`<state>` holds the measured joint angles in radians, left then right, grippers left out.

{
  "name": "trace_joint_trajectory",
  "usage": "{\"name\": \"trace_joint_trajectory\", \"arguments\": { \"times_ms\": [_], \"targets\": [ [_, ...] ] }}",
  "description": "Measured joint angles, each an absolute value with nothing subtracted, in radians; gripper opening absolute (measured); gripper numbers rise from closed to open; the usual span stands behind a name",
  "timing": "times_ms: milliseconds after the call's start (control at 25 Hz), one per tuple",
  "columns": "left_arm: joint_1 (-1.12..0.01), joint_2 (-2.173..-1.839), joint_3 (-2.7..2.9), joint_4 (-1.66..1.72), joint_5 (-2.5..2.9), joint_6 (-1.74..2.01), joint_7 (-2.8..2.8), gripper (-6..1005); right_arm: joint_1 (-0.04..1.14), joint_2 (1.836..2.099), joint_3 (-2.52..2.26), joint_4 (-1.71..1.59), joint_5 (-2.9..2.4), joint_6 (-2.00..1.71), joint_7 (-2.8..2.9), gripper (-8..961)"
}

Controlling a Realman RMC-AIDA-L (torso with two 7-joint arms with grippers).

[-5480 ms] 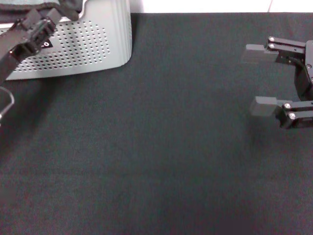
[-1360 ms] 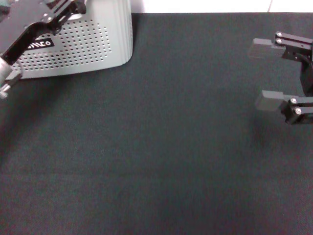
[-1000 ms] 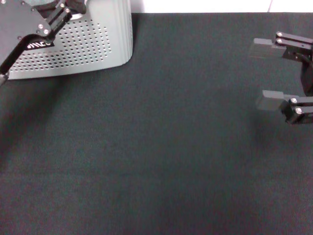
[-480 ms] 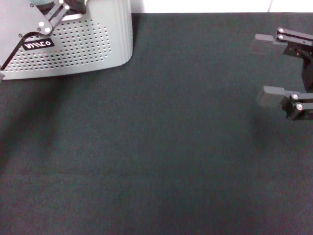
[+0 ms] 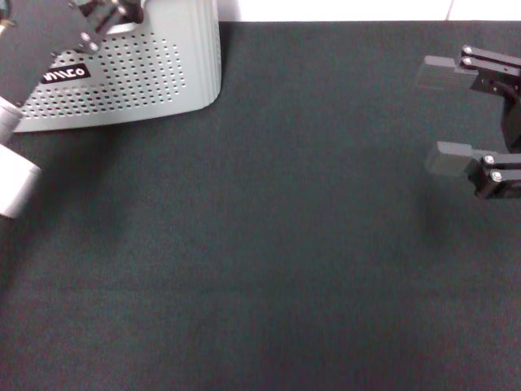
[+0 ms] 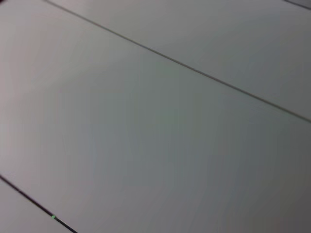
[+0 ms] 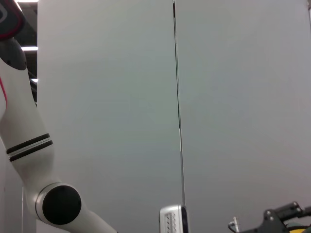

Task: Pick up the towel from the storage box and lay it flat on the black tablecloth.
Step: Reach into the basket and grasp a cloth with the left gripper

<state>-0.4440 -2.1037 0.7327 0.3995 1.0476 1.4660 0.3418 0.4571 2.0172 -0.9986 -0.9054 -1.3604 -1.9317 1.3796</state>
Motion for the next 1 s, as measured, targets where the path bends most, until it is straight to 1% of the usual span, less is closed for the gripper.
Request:
{"name": "trace_joint_trajectory", "arguments": {
  "times_ms": [200, 520, 1000],
  "targets": [
    [-0.466, -2.104, 0.827, 0.346, 0.958, 1.359, 0.6, 733, 0.457, 2.017, -0.998, -0.905, -1.36, -1.931, 1.379, 773],
    [-0.486, -2.103, 0.833, 0.307, 0.905, 1.323, 0.747, 733, 0.457, 2.017, -0.991, -0.905, -1.359, -1.931, 1.377, 773],
    [-0.415, -2.105, 0.833, 0.277, 0.903, 1.397, 0.783, 731, 0.449, 2.017, -0.974, -0.903, -1.359, -1.935, 1.377, 771]
  ]
}}
